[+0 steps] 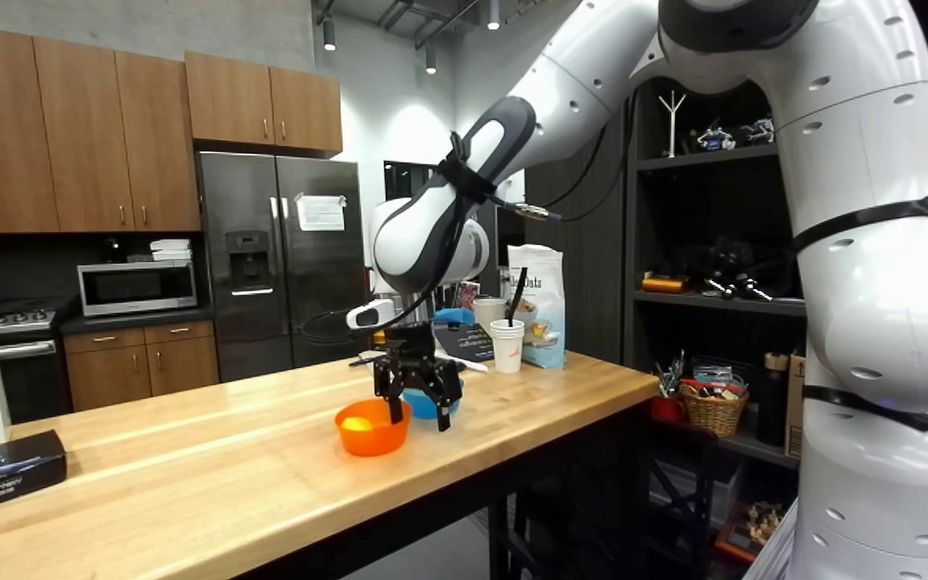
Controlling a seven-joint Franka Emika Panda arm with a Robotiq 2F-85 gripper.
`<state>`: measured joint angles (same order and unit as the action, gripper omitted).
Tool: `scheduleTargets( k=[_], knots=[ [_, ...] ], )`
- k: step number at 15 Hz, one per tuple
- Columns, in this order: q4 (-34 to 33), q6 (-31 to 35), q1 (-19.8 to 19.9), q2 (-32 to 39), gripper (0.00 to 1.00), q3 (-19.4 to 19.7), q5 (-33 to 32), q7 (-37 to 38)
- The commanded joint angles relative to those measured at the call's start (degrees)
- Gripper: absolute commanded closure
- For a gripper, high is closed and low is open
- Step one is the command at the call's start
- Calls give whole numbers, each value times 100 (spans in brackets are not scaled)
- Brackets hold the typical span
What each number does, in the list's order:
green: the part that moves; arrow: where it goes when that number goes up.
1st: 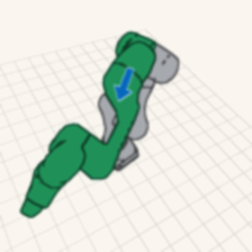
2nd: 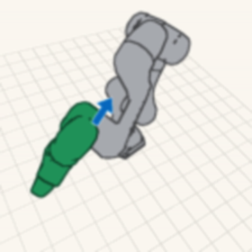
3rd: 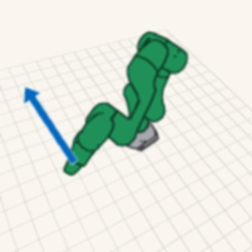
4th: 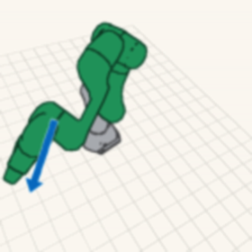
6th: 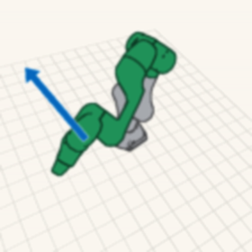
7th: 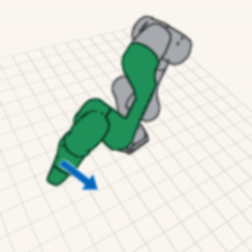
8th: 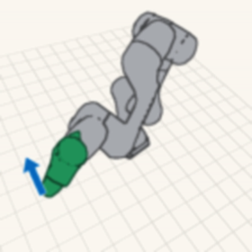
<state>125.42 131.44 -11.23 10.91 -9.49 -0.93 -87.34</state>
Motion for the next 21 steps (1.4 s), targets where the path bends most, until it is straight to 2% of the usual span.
scheduleTargets(
  k=[1,2,3,5,6,14,16,17,21],
  knots=[
    [1,-46,181,120,0,-77,23,93],
    [24,-5,205,151,2,-76,0,74],
    [36,23,232,172,26,-84,11,45],
    [95,170,269,178,29,-91,-31,2],
    [121,251,291,167,35,-103,6,-30],
    [176,726,414,55,99,-213,155,-289],
    [158,725,405,18,100,-214,101,-281],
    [151,701,402,-21,97,-221,91,-294],
    [122,664,385,-283,100,-240,116,-442]
  ],
)
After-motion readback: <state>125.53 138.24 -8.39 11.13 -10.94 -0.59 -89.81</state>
